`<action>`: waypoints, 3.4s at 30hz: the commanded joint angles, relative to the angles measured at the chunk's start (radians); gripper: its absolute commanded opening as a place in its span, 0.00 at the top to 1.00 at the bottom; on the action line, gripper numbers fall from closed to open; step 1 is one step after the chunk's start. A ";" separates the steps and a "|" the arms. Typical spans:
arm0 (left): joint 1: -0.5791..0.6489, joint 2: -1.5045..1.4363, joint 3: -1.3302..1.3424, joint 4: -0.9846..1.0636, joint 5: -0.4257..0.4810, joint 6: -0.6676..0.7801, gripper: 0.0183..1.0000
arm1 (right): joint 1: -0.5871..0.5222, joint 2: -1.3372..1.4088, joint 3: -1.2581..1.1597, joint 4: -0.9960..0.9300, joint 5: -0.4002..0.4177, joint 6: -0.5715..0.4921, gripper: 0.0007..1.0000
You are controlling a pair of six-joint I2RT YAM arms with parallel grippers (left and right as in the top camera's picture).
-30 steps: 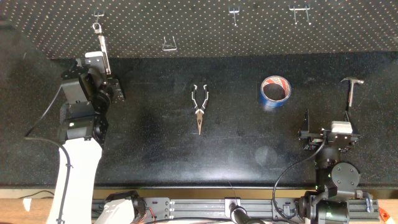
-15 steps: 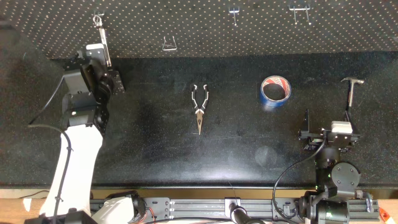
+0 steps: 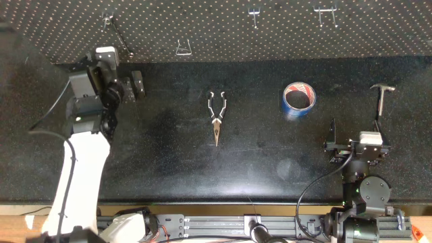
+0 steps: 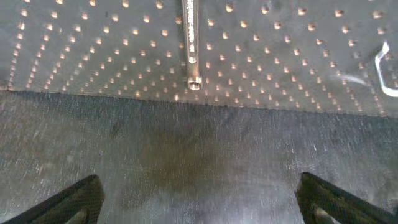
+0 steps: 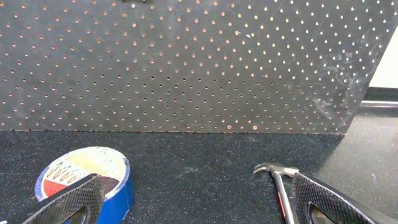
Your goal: Place Tools Onto Pegboard
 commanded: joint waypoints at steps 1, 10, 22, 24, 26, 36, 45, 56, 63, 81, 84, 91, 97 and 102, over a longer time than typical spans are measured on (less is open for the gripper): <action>0.001 -0.149 0.022 -0.134 0.008 0.016 0.00 | -0.006 -0.007 -0.003 -0.005 -0.012 -0.011 0.02; 0.001 -0.251 0.022 -0.287 0.063 0.016 0.00 | -0.006 -0.007 -0.003 -0.005 -0.012 -0.011 0.02; -0.485 -0.003 0.035 -0.349 -0.023 -0.396 0.00 | -0.006 -0.007 -0.003 -0.005 -0.012 -0.011 0.02; -0.530 0.076 0.072 -0.406 -0.018 -0.455 0.00 | -0.006 -0.007 -0.003 -0.005 -0.012 -0.011 0.02; -0.571 0.173 0.148 -0.486 -0.017 -0.459 0.00 | -0.006 -0.007 -0.003 -0.005 -0.012 -0.011 0.02; -0.603 0.492 0.464 -0.610 0.023 -0.551 0.00 | -0.006 -0.007 -0.003 -0.005 -0.011 -0.011 0.02; -0.635 0.599 0.544 -0.610 -0.020 -0.561 0.00 | -0.006 -0.007 -0.003 -0.005 -0.012 -0.011 0.02; -0.635 0.663 0.550 -0.614 -0.061 -0.587 0.00 | -0.006 -0.007 -0.003 -0.005 -0.012 -0.011 0.02; -0.664 0.710 0.592 -0.618 -0.090 -0.623 0.00 | -0.006 -0.007 -0.003 -0.005 -0.012 -0.011 0.02; -0.668 0.758 0.607 -0.598 -0.014 -0.581 0.00 | -0.006 -0.007 -0.003 -0.005 -0.012 -0.011 0.02; -0.669 0.758 0.607 -0.599 -0.014 -0.562 0.00 | -0.006 -0.007 -0.003 -0.005 -0.012 -0.011 0.02; -0.668 0.758 0.607 -0.621 -0.058 -0.529 0.00 | -0.006 -0.007 -0.003 -0.005 -0.012 -0.011 0.02; -0.668 0.758 0.607 -0.614 -0.088 -0.537 0.00 | -0.006 -0.007 -0.003 -0.005 -0.012 -0.011 0.02; -0.668 0.758 0.607 -0.605 -0.079 -0.541 0.01 | -0.006 -0.007 -0.003 -0.005 -0.011 -0.011 0.02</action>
